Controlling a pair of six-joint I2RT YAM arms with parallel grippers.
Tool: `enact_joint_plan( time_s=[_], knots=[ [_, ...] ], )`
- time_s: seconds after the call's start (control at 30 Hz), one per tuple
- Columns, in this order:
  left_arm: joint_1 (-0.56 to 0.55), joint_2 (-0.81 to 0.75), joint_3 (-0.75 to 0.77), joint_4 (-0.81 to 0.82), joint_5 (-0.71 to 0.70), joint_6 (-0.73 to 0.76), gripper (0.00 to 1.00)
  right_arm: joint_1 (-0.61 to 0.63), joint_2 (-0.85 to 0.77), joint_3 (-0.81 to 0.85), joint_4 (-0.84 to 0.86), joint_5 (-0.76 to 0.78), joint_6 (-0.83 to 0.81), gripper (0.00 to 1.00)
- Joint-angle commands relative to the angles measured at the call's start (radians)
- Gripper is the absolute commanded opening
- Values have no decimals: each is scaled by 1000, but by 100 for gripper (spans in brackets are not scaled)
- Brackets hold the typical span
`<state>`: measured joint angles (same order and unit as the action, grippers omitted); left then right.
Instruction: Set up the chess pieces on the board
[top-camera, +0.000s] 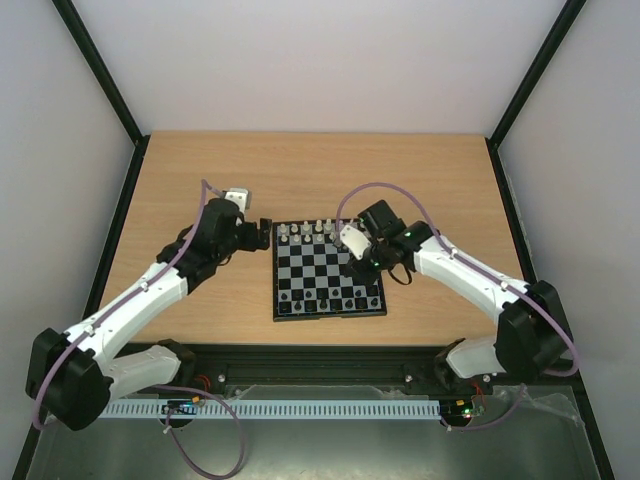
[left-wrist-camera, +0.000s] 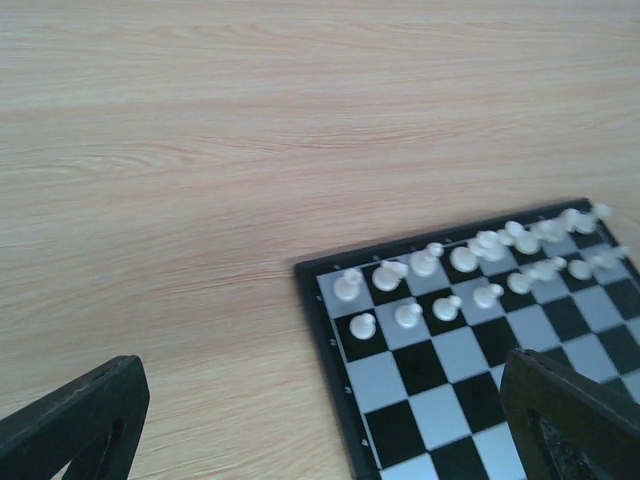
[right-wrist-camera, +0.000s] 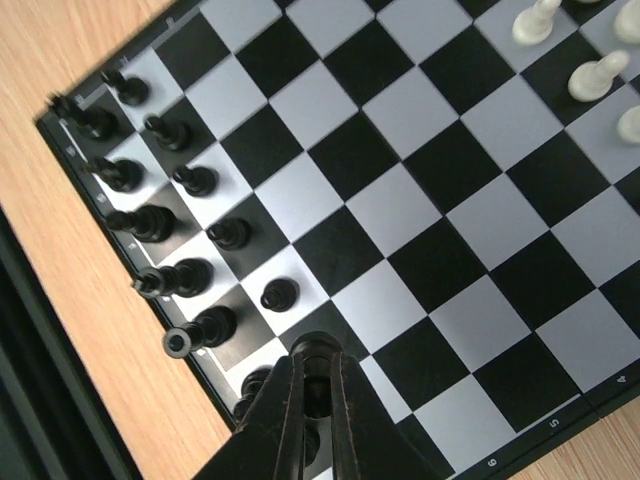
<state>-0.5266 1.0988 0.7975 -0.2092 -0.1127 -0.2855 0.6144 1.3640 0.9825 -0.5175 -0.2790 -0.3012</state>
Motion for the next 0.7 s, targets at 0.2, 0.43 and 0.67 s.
enact_joint_plan(
  time_s=[0.2, 0.43, 0.67],
  knots=[
    [10, 60, 48, -41, -91, -12, 99, 90, 129, -18, 2, 148, -52, 4],
    [9, -6, 1, 2, -87, 20, 99, 98, 191, -16, 10, 128, -47, 4],
    [10, -16, -2, -4, -111, 14, 99, 100, 220, -13, -5, 118, -55, 5]
  ],
)
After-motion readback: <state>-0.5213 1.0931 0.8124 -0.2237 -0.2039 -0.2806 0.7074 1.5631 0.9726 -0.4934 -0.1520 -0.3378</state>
